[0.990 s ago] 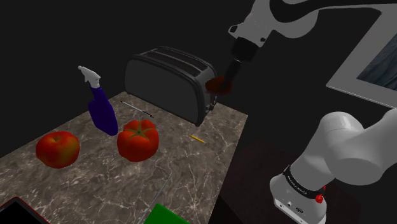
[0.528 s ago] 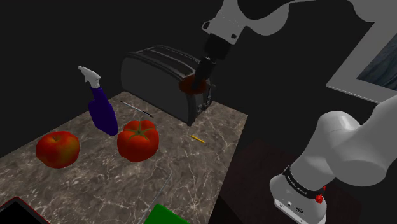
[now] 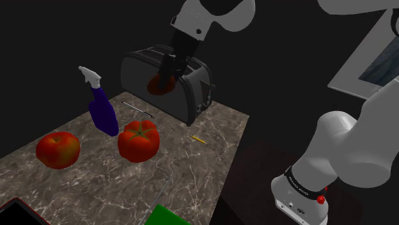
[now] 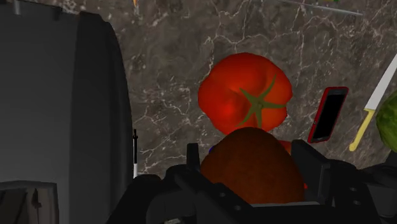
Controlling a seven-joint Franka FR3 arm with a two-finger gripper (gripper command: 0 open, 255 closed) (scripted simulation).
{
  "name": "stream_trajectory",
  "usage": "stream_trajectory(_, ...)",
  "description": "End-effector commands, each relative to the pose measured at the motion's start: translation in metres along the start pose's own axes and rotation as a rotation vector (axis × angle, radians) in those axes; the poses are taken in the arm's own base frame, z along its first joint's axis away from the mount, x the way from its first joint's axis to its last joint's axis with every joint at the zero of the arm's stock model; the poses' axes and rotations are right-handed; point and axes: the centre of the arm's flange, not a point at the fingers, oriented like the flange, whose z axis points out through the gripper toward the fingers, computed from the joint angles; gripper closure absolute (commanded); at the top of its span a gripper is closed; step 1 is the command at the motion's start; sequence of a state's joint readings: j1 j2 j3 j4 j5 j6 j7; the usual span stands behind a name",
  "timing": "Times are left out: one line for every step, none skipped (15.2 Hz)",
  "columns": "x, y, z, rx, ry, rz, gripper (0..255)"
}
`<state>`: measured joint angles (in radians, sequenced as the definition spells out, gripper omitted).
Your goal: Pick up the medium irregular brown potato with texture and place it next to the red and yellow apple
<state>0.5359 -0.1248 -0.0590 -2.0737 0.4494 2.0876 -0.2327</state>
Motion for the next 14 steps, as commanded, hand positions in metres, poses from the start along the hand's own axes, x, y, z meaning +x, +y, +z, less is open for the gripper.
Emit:
stream_trajectory(0.022, -0.013, 0.01, 0.001, 0.0, 0.0, 255)
stream_trajectory(0.033, -0.019, 0.015, 0.001, 0.0, 0.0, 255)
stream_trajectory(0.043, -0.025, 0.019, 0.001, 0.0, 0.0, 255)
stream_trajectory(0.054, -0.032, 0.024, 0.001, 0.0, 0.0, 255)
stream_trajectory(0.064, -0.038, 0.029, 0.001, 0.0, 0.0, 255)
stream_trajectory(0.075, -0.044, 0.034, 0.001, 0.0, 0.0, 255)
stream_trajectory(0.086, -0.051, 0.038, 0.001, 0.0, 0.0, 255)
stream_trajectory(0.096, -0.057, 0.043, 0.001, 0.0, 0.0, 255)
stream_trajectory(0.107, -0.063, 0.048, 0.001, 0.0, 0.0, 255)
stream_trajectory(0.117, -0.07, 0.053, 0.001, 0.0, 0.0, 255)
stream_trajectory(0.128, -0.076, 0.057, 0.001, 0.0, 0.0, 255)
stream_trajectory(0.138, -0.082, 0.062, 0.001, 0.0, 0.0, 255)
stream_trajectory(0.149, -0.088, 0.067, 0.001, 0.0, 0.0, 255)
stream_trajectory(0.16, -0.095, 0.072, 0.001, 0.0, 0.0, 255)
